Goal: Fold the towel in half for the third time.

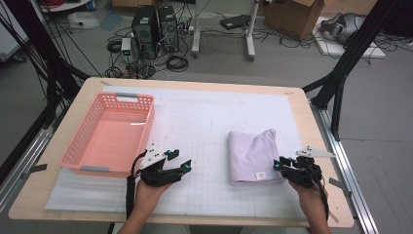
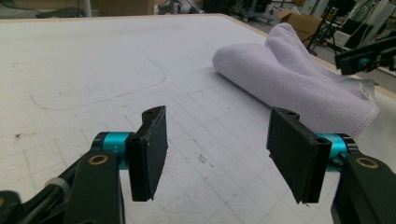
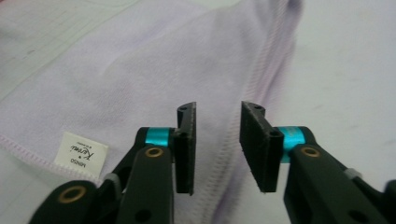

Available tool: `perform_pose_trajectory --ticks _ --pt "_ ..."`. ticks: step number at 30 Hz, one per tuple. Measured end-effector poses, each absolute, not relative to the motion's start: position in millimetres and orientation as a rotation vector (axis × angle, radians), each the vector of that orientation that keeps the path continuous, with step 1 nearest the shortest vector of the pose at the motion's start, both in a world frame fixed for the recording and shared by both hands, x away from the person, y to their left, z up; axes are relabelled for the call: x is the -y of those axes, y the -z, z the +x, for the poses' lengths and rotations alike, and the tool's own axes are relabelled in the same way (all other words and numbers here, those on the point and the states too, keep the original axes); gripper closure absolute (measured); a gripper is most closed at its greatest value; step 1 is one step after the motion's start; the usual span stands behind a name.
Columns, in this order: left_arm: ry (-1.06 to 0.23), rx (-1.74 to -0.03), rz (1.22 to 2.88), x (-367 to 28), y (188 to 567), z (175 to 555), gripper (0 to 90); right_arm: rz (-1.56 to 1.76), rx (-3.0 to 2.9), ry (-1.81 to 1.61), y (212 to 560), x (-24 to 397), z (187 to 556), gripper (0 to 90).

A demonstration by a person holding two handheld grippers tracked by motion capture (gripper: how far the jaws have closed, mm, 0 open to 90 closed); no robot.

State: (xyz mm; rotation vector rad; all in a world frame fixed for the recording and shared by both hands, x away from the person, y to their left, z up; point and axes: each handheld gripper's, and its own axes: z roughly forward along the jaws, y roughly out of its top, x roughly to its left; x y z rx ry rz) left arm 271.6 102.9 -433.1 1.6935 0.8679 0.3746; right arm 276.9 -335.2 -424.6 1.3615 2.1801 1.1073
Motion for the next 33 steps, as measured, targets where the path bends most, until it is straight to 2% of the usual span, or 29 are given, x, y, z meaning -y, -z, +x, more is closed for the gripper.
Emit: perform_pose_trajectory --ticks 2,3,4,5,6,10,12,16,20,25,29,33 --pt "-0.371 -0.870 1.693 -102 434 272 38.6 1.370 -2.205 -1.054 436 331 282 58.8" --pt "-0.373 -0.869 1.699 -101 434 272 38.6 1.378 -2.194 -1.064 437 330 282 63.9" --pt "-0.371 -0.866 1.700 -101 434 272 38.6 1.383 -2.208 -1.064 435 331 282 77.1" --pt "-0.372 -0.864 1.702 -101 434 272 38.6 1.380 -2.214 -1.061 432 332 281 84.6" --pt "-0.376 -0.865 1.706 -101 434 272 38.6 1.377 -2.207 -1.031 428 332 278 85.6" --pt "-0.381 -0.867 1.695 -102 433 271 38.7 1.397 -2.186 -0.931 416 338 265 83.3" --pt "-0.379 -0.870 1.692 -103 433 271 38.7 1.448 -2.187 -0.941 419 342 265 66.0" --pt "-0.385 -0.868 1.689 -103 432 270 38.7 1.347 -2.073 -1.060 409 342 266 56.8" --pt "-0.379 -0.874 1.687 -104 433 271 38.7 1.238 -2.040 -1.107 399 331 286 57.0" --pt "-0.382 -0.872 1.687 -104 433 271 38.6 1.197 -2.103 -1.125 400 313 332 56.1" --pt "-0.383 -0.876 1.689 -104 434 271 38.6 1.243 -2.175 -1.086 414 303 358 60.6" --pt "-0.380 -0.877 1.692 -103 435 271 38.6 1.285 -2.206 -0.947 427 304 367 64.6"
